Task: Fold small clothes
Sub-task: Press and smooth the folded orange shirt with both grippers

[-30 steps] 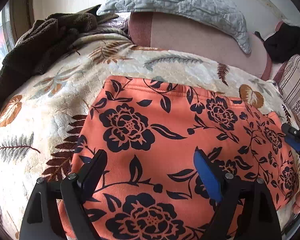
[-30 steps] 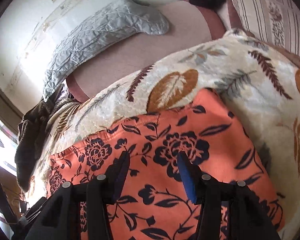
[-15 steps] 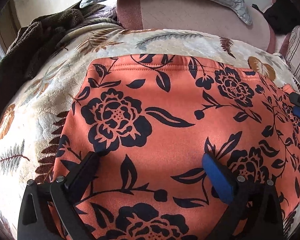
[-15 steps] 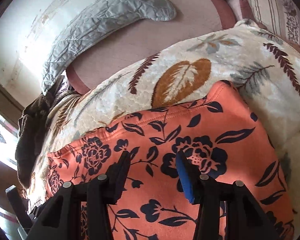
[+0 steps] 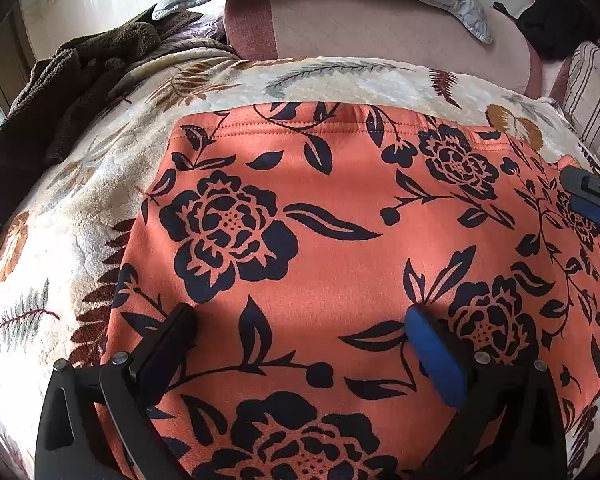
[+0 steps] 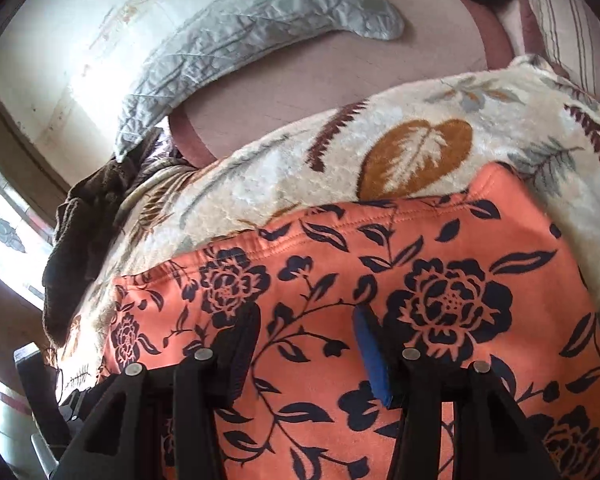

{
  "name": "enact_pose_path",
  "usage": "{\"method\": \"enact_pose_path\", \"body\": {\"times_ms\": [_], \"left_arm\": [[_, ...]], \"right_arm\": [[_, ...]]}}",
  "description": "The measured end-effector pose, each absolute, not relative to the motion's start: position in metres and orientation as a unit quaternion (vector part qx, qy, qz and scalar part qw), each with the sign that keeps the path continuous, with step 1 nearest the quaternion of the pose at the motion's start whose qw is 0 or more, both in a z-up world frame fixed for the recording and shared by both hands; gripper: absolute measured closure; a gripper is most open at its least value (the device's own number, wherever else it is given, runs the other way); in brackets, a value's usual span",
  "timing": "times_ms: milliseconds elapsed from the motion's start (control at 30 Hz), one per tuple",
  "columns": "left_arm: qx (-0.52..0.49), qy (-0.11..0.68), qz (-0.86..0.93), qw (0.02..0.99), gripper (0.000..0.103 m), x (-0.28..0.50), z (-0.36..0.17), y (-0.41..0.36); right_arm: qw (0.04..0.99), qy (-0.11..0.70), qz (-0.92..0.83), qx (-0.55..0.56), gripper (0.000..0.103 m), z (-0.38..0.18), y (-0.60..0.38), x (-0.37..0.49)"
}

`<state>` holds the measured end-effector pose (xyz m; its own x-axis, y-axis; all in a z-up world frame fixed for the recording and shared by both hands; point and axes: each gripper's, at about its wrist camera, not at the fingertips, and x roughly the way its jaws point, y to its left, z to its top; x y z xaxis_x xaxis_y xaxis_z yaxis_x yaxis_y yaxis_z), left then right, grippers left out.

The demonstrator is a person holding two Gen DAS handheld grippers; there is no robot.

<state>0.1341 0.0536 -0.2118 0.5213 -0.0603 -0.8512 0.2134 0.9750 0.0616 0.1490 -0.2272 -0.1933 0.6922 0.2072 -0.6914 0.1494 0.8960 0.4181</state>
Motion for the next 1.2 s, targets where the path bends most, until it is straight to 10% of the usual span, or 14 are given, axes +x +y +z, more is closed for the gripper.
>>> {"method": "enact_pose_path", "body": {"times_ms": [1200], "left_arm": [[0.044, 0.506, 0.006, 0.861, 0.0, 0.157, -0.212, 0.12]], "right_arm": [[0.829, 0.435, -0.095, 0.337, 0.063, -0.233, -0.32, 0.147]]}}
